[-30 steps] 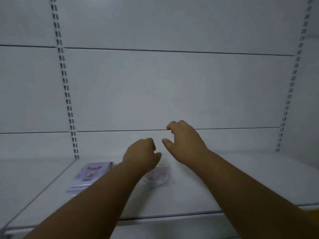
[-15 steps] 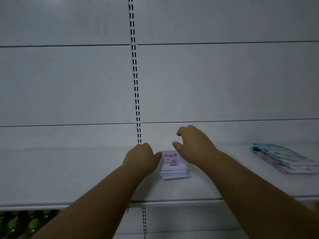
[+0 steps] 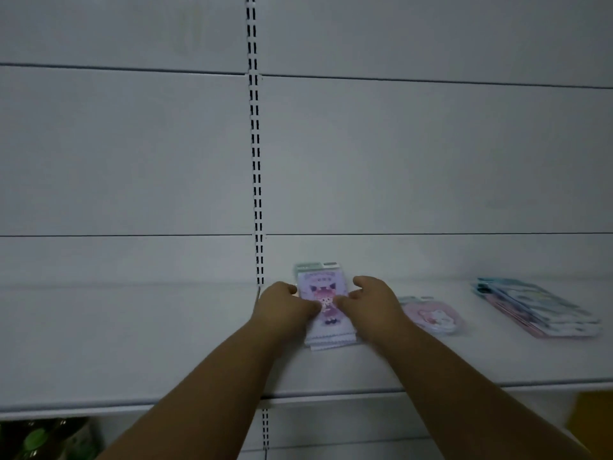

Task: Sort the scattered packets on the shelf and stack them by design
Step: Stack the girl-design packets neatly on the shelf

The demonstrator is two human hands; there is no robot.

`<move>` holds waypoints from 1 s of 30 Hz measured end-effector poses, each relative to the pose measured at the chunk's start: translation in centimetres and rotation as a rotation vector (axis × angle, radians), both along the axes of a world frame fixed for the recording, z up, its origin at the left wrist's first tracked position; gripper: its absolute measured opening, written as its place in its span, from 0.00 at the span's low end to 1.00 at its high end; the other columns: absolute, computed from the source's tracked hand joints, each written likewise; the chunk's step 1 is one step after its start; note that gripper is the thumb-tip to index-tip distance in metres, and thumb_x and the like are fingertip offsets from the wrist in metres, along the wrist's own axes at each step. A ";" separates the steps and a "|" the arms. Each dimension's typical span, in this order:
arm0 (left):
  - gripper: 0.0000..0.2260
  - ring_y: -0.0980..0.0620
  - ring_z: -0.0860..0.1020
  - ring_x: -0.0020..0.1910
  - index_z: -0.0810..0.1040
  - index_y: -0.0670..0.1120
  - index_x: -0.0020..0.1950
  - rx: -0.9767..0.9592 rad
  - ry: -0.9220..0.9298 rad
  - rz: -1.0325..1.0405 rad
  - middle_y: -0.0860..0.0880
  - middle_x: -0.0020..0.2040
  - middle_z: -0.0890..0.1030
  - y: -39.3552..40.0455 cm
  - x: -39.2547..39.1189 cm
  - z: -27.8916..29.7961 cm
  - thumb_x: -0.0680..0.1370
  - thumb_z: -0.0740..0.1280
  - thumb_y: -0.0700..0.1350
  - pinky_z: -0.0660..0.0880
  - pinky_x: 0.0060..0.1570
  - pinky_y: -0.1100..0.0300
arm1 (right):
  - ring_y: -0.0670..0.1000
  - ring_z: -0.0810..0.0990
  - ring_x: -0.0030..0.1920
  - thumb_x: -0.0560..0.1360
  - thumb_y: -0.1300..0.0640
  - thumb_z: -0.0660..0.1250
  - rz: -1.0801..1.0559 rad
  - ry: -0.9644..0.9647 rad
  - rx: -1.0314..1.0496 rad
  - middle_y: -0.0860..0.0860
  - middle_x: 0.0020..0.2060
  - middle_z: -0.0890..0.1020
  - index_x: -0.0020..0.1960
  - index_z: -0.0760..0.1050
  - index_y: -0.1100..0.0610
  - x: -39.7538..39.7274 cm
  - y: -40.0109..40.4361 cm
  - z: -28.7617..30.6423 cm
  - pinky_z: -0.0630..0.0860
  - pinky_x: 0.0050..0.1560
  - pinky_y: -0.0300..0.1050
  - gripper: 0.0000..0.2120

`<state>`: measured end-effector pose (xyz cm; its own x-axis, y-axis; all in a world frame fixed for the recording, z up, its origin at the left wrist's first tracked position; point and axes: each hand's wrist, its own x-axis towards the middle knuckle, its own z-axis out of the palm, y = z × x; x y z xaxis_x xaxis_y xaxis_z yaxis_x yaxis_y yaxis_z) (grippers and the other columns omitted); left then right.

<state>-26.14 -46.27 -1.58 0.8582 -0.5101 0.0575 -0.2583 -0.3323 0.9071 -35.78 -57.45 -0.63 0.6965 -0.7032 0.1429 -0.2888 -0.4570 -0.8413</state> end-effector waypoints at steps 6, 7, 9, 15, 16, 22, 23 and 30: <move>0.17 0.51 0.84 0.46 0.76 0.49 0.57 -0.294 0.119 -0.080 0.50 0.50 0.84 1.7 -1.5 0.8 0.72 0.73 0.34 0.83 0.41 0.57 | 0.51 0.83 0.49 0.75 0.59 0.69 0.097 -0.228 0.183 0.51 0.54 0.82 0.59 0.74 0.52 -0.4 0.3 0.3 0.82 0.51 0.49 0.13; 0.17 0.50 0.84 0.48 0.75 0.49 0.57 -0.302 0.130 -0.093 0.49 0.51 0.83 2.0 -2.0 0.8 0.73 0.73 0.35 0.83 0.42 0.56 | 0.52 0.84 0.49 0.76 0.58 0.68 0.104 -0.263 0.247 0.52 0.54 0.82 0.58 0.72 0.52 -0.4 0.5 0.2 0.83 0.51 0.51 0.12; 0.16 0.49 0.84 0.49 0.73 0.49 0.56 -0.356 0.186 -0.131 0.47 0.52 0.83 2.3 -2.9 0.4 0.74 0.71 0.35 0.83 0.45 0.54 | 0.55 0.84 0.48 0.76 0.60 0.66 0.123 -0.340 0.387 0.55 0.53 0.82 0.56 0.70 0.54 -0.5 1.3 0.0 0.83 0.51 0.56 0.10; 0.13 0.47 0.84 0.51 0.73 0.48 0.61 -0.520 0.290 -0.202 0.45 0.54 0.83 2.6 -4.7 -0.6 0.79 0.64 0.36 0.82 0.49 0.55 | 0.55 0.83 0.52 0.78 0.65 0.61 0.277 -0.405 0.449 0.55 0.53 0.82 0.60 0.70 0.54 -1.4 3.2 -1.6 0.82 0.46 0.44 0.13; 0.13 0.48 0.84 0.51 0.73 0.49 0.62 -0.467 0.264 -0.236 0.45 0.55 0.83 2.9 -4.3 -0.6 0.79 0.64 0.37 0.82 0.50 0.56 | 0.54 0.83 0.52 0.79 0.64 0.60 0.304 -0.375 0.418 0.55 0.53 0.82 0.60 0.70 0.52 -1.7 2.9 -1.4 0.82 0.50 0.47 0.13; 0.23 0.56 0.77 0.61 0.67 0.55 0.66 -0.108 -0.067 -0.495 0.52 0.62 0.77 4.4 -2.6 -0.4 0.76 0.68 0.37 0.76 0.59 0.61 | 0.46 0.79 0.58 0.80 0.49 0.60 0.426 -0.005 -0.075 0.46 0.61 0.78 0.68 0.63 0.44 -3.3 0.8 -1.3 0.79 0.58 0.46 0.17; 0.25 0.55 0.76 0.63 0.65 0.54 0.68 -0.060 -0.122 -0.490 0.52 0.63 0.76 4.5 -2.5 -0.5 0.76 0.67 0.36 0.76 0.61 0.58 | 0.44 0.78 0.58 0.80 0.49 0.61 0.438 0.016 -0.089 0.44 0.61 0.78 0.68 0.63 0.43 -3.6 0.6 -1.2 0.77 0.57 0.43 0.18; 0.22 0.58 0.76 0.60 0.69 0.57 0.68 0.122 -0.330 -0.405 0.57 0.61 0.78 4.9 -2.1 -0.6 0.76 0.70 0.45 0.74 0.57 0.61 | 0.43 0.80 0.52 0.77 0.51 0.66 0.406 0.050 -0.225 0.43 0.55 0.81 0.66 0.68 0.46 -4.4 0.2 -1.4 0.78 0.49 0.36 0.18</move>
<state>-28.20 -41.37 -2.14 0.5376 -0.8165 0.2107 -0.6524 -0.2445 0.7173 -40.19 -57.24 -1.99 0.9188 -0.3276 0.2201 -0.0864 -0.7112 -0.6977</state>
